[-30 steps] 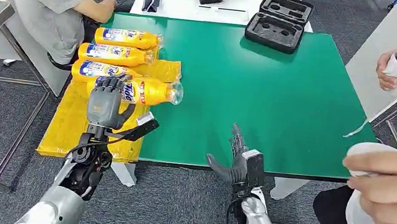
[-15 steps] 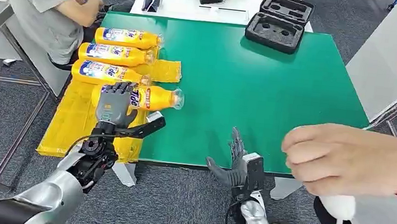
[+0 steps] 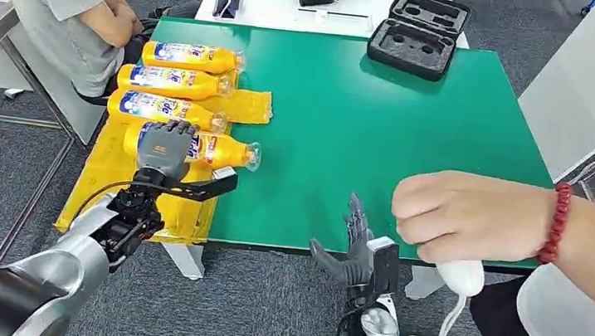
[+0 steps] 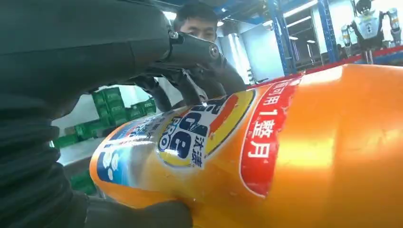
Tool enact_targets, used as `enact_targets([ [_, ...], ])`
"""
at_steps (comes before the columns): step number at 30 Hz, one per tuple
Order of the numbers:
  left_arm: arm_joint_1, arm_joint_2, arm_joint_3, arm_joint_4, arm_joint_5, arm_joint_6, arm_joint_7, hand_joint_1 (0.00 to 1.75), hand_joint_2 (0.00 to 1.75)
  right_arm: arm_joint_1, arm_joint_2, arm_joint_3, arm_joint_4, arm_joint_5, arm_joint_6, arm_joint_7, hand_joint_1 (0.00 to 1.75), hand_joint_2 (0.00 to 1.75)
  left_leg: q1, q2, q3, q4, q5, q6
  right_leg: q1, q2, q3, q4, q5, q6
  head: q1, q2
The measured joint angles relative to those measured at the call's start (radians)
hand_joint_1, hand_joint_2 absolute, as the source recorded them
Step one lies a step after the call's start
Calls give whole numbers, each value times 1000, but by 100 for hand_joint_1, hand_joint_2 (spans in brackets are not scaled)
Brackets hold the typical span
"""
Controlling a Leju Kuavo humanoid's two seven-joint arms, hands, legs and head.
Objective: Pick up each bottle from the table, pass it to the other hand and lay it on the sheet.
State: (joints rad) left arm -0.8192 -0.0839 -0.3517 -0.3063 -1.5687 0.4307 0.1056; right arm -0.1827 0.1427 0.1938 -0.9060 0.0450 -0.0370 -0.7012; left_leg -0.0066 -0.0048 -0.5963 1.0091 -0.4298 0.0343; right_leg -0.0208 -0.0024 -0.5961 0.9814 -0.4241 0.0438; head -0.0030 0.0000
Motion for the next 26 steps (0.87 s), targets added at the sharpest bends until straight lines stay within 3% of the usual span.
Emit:
enact_targets([
  [8,-5,8,-57,25,1,-43,19,173,175,14,0,-1,-18,0,4,0,0,175,0,0,0,0,0,0,0,0,0,0,0,0,0,0],
  [12,-4,11,-71,35,0,-65,23,154,175,18,0,-1,-18,0,6,0,0,175,0,0,0,0,0,0,0,0,0,0,0,0,0,0],
  [14,-4,11,-71,39,0,-74,23,154,175,19,0,-1,-18,0,7,0,0,175,0,0,0,0,0,0,0,0,0,0,0,0,0,0],
  [15,-4,12,-72,42,0,-81,23,143,175,19,0,-1,-18,0,7,0,0,175,0,0,0,0,0,0,0,0,0,0,0,0,0,0],
  [20,-3,15,-77,50,11,-98,27,134,175,19,2,-1,-18,0,7,0,0,175,0,0,0,0,0,0,0,0,0,0,0,0,0,0],
  [21,-3,16,-77,51,13,-106,27,126,175,19,2,-1,-18,0,7,0,0,175,0,0,0,0,0,0,0,0,0,0,0,0,0,0],
  [22,-2,16,-77,52,17,-110,27,51,175,19,2,-1,-18,0,7,0,0,175,0,0,0,0,0,0,0,0,0,0,0,0,0,0],
  [23,-3,16,-77,52,21,-116,27,14,175,19,2,-1,-18,0,7,0,0,175,0,0,0,0,0,0,0,0,0,0,0,0,0,0],
  [24,-3,16,-77,53,27,-122,27,0,175,19,2,-1,-18,0,7,0,0,175,0,0,0,0,0,0,0,0,0,0,0,0,0,0],
  [26,-2,16,-77,53,32,-132,29,0,175,19,2,-1,-18,-2,6,0,0,175,0,0,0,0,0,0,0,0,0,0,0,0,0,0],
])
